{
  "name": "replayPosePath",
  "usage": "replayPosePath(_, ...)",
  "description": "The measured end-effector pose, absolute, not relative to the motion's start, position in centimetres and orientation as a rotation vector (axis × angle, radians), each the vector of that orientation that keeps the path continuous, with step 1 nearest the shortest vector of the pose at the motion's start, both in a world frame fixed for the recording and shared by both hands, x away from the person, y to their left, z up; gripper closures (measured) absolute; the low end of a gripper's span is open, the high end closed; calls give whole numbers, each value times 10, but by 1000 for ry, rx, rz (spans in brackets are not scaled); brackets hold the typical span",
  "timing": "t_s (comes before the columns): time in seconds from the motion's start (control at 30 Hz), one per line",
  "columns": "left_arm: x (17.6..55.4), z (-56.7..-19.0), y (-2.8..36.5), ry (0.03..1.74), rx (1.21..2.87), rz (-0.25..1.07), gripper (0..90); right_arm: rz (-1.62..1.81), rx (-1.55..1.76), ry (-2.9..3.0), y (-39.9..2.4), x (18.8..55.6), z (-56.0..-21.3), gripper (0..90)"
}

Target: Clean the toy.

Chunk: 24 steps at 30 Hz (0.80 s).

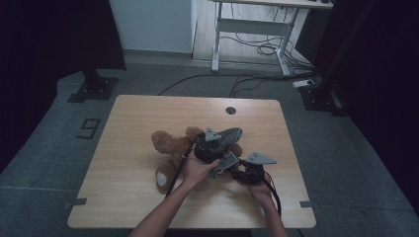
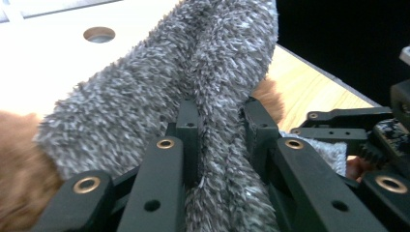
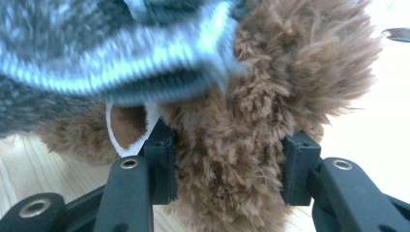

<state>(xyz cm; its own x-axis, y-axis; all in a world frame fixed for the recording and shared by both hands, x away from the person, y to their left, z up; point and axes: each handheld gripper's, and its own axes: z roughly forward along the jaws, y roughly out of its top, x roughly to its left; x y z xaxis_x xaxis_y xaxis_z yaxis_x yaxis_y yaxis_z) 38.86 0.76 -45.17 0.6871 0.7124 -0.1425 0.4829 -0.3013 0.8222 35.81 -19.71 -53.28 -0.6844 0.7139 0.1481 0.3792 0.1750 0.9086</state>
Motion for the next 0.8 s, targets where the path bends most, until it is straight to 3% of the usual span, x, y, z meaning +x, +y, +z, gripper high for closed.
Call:
replayPosePath(0.13, 393, -449, 26, 969, 1980, 375, 729, 1512, 1043, 2144, -197, 358, -533, 503)
replayPosePath(0.27, 399, -454, 53, 1024, 1940, 333, 730, 1517, 1043, 2139, -198, 358, -533, 503)
replayPosePath(0.8, 390, -457, 166, 1185, 1827, 433, 730, 1524, 1049, 2135, -198, 358, -534, 507)
